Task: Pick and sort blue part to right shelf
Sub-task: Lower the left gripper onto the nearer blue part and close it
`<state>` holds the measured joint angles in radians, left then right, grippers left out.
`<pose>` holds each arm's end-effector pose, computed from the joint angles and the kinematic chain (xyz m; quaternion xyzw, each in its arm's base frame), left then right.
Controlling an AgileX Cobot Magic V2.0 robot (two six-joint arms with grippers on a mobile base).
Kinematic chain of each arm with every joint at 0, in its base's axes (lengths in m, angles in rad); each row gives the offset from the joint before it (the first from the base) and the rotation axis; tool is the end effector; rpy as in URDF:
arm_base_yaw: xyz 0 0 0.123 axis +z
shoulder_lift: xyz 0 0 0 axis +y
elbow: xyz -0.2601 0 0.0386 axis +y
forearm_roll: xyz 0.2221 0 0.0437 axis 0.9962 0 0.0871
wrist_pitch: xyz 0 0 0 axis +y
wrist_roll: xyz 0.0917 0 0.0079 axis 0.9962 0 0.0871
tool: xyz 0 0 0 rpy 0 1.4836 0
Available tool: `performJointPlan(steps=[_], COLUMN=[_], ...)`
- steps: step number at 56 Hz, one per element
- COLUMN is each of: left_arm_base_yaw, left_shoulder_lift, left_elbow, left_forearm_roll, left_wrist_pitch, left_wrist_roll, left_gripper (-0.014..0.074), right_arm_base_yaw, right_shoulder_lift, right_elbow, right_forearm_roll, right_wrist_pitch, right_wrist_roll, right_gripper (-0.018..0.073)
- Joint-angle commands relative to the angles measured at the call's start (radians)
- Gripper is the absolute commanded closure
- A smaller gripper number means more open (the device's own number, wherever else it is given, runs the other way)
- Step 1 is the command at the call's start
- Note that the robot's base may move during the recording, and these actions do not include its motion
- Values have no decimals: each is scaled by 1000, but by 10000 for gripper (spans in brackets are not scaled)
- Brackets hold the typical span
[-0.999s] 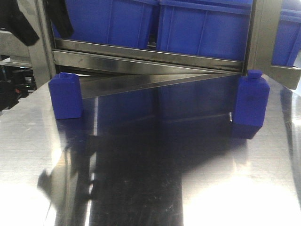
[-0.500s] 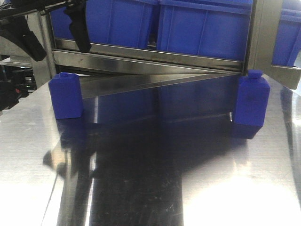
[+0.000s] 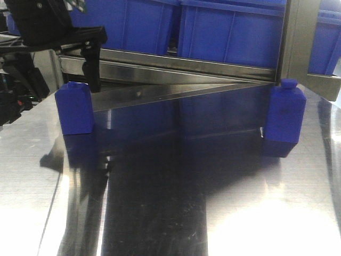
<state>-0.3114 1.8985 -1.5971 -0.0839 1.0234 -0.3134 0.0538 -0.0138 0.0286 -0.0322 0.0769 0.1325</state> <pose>0.3553 -0.1213 0.2459 -0.0166 0.9853 -0.0880 0.1457 0.0541 0.0027 0.1979 0.0174 0.7085 0.0535 0.7035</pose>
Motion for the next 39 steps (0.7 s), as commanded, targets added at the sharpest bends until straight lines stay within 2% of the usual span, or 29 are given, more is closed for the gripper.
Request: performJointPlan(steps=[1, 12, 18, 33, 39], left_arm_base_yaw=[-7, -7, -7, -7, -7], left_shoulder_lift=[-26, 10, 16, 21, 21], left_elbow=[-35, -35, -35, -35, -35], left_forearm_roll=[2, 2, 0, 3, 6], left_wrist_pitch=[-48, -76, -74, -67, -64], left_wrist_roll=[-19, -21, -21, -21, -21], left_gripper=[-51, -35, 14, 264, 337], right_arm_base_yaw=[-7, -7, -7, -7, -7], right_shoulder_lift=[-14, -14, -14, -14, -14], right_elbow=[-7, -7, -7, -7, -7], right_forearm_roll=[0, 0, 0, 0, 0], right_wrist_pitch=[-93, -93, -93, -93, -93], right_wrist_roll=[-2, -2, -2, -2, -2], right_gripper=[508, 508, 508, 508, 508])
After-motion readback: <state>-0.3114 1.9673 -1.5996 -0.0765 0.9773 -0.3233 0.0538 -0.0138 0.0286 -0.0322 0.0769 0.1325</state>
